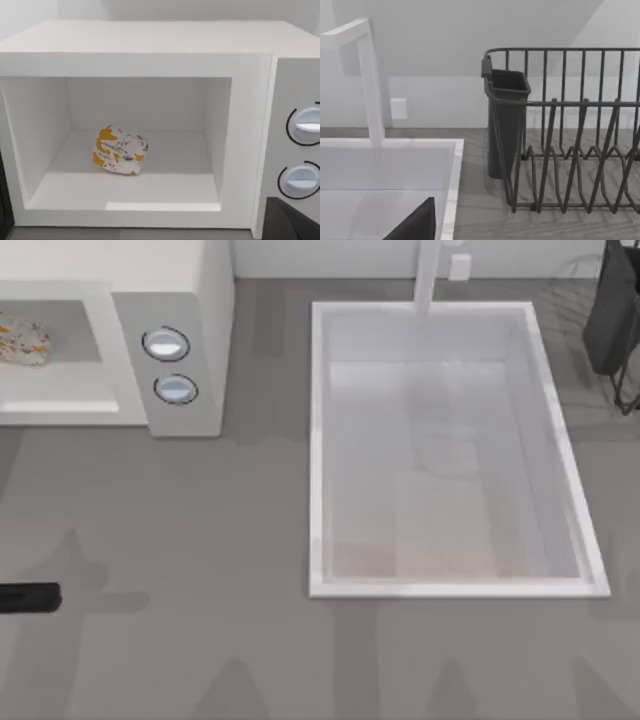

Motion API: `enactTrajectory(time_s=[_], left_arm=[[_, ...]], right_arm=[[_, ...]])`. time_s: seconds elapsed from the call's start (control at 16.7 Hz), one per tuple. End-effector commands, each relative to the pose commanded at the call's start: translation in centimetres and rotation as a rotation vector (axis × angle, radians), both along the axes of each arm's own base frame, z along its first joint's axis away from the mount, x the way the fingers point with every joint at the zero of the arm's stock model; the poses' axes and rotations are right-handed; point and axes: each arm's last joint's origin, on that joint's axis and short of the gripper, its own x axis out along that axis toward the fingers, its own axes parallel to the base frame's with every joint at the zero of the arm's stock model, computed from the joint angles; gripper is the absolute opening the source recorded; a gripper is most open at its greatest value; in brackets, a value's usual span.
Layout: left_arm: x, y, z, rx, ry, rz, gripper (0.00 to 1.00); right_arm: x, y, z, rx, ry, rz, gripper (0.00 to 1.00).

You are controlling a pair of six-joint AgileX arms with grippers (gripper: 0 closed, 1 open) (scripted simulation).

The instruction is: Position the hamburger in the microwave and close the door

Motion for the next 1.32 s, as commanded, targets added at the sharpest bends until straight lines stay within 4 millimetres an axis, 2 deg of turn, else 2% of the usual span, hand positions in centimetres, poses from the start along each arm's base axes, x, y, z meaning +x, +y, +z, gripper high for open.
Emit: enactTrajectory(time_s=[0.54,0.96,1.32], left_arm=[[0.0,-0.7,0.4,-0.001,-0.003,0.002,0.0],[-1.3,-1.0,2.1,-0.001,-0.002,0.001,0.0],[-1.2,-1.1,2.0,0.001,0.003,0.004,0.0]], right_arm=[[0.0,0.0,0.0,0.0,0.0,0.0,1.0],[0.0,0.0,0.0,0.0,0.0,0.0,1.0],[0.0,0.0,0.0,0.0,0.0,0.0,1.0]])
